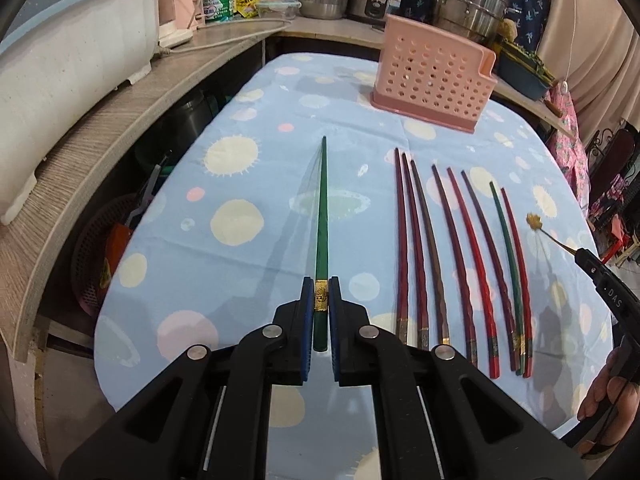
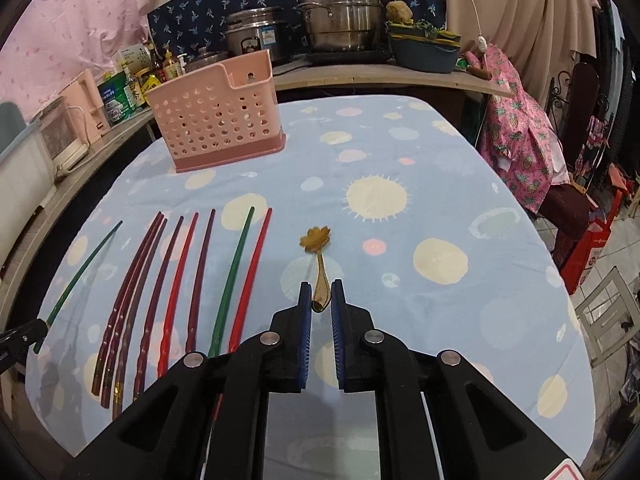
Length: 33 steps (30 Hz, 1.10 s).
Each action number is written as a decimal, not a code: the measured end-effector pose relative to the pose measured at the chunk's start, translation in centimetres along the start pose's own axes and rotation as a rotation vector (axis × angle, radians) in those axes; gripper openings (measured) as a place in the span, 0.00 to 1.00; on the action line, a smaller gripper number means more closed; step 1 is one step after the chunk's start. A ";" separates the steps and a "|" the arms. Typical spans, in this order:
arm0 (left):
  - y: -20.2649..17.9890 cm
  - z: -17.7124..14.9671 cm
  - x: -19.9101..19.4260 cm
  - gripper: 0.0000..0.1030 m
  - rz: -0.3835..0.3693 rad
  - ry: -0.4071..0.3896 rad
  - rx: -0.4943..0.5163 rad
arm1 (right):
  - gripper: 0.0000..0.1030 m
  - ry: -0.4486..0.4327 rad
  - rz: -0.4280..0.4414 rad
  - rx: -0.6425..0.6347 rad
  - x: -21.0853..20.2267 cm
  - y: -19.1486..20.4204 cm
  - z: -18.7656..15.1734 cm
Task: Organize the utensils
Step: 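Lift the green chopstick with the left tool while the right tool grasps the gold spoon, then lower the green chopstick into the pink holder and open the left tool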
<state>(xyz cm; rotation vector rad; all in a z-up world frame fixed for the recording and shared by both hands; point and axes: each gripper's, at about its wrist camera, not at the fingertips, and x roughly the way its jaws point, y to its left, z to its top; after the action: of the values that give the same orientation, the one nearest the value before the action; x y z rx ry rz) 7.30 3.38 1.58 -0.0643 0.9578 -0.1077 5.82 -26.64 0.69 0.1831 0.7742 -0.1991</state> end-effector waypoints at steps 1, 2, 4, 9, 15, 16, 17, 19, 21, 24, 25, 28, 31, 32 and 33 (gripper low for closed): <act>0.1 0.4 -0.3 0.07 -0.002 -0.010 -0.004 | 0.08 -0.009 0.000 0.003 -0.2 -0.1 0.3; 0.2 0.7 -0.6 0.07 -0.001 -0.020 -0.008 | 0.02 -0.016 -0.001 0.006 -0.4 -0.3 0.7; 0.5 1.5 -1.1 0.07 -0.002 -0.038 -0.017 | 0.02 -0.024 0.005 0.020 -0.5 -0.7 1.3; 1.3 3.7 -2.2 0.07 0.004 -0.087 -0.029 | 0.02 -0.042 0.008 0.035 -0.6 -1.5 2.6; 1.6 7.9 -3.6 0.07 -0.005 -0.159 -0.028 | 0.02 -0.091 0.048 0.040 -1.3 -1.7 5.8; 1.6 8.9 -3.9 0.06 -0.006 -0.177 -0.027 | 0.02 -0.101 0.056 0.037 -1.4 -1.6 6.5; 1.5 9.9 -4.1 0.06 -0.006 -0.193 -0.026 | 0.02 -0.115 0.063 0.031 -1.5 -1.4 7.4; 1.2 12.1 -4.6 0.06 -0.005 -0.230 -0.021 | 0.02 -0.141 0.080 0.018 -1.6 -0.8 9.2; 0.9 14.1 -5.1 0.06 0.004 -0.269 -0.015 | 0.02 -0.161 0.105 0.014 -1.6 -0.4 11.1; 0.0 17.4 -5.9 0.06 0.008 -0.335 -0.006 | 0.02 -0.190 0.147 0.016 -1.2 0.4 13.8; -0.3 18.4 -6.1 0.06 0.006 -0.352 -0.006 | 0.02 -0.202 0.151 0.013 -1.1 0.8 14.7; -1.3 21.6 -7.0 0.06 -0.005 -0.406 -0.009 | 0.02 -0.242 0.162 0.006 -0.4 1.8 17.6; -2.4 24.7 -8.2 0.06 -0.018 -0.480 -0.015 | 0.02 -0.263 0.173 0.009 0.6 2.5 20.2; -2.8 25.7 -8.7 0.06 -0.027 -0.500 -0.017 | 0.02 -0.269 0.178 0.011 0.9 2.8 21.0; -3.1 26.6 -9.1 0.06 -0.034 -0.519 -0.021 | 0.02 -0.274 0.181 0.011 1.2 3.0 21.8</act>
<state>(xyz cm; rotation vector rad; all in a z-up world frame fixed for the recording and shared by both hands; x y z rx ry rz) 23.73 1.60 24.58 -0.1216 0.4396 -0.1050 22.12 -28.99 15.38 0.2295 0.4810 -0.0546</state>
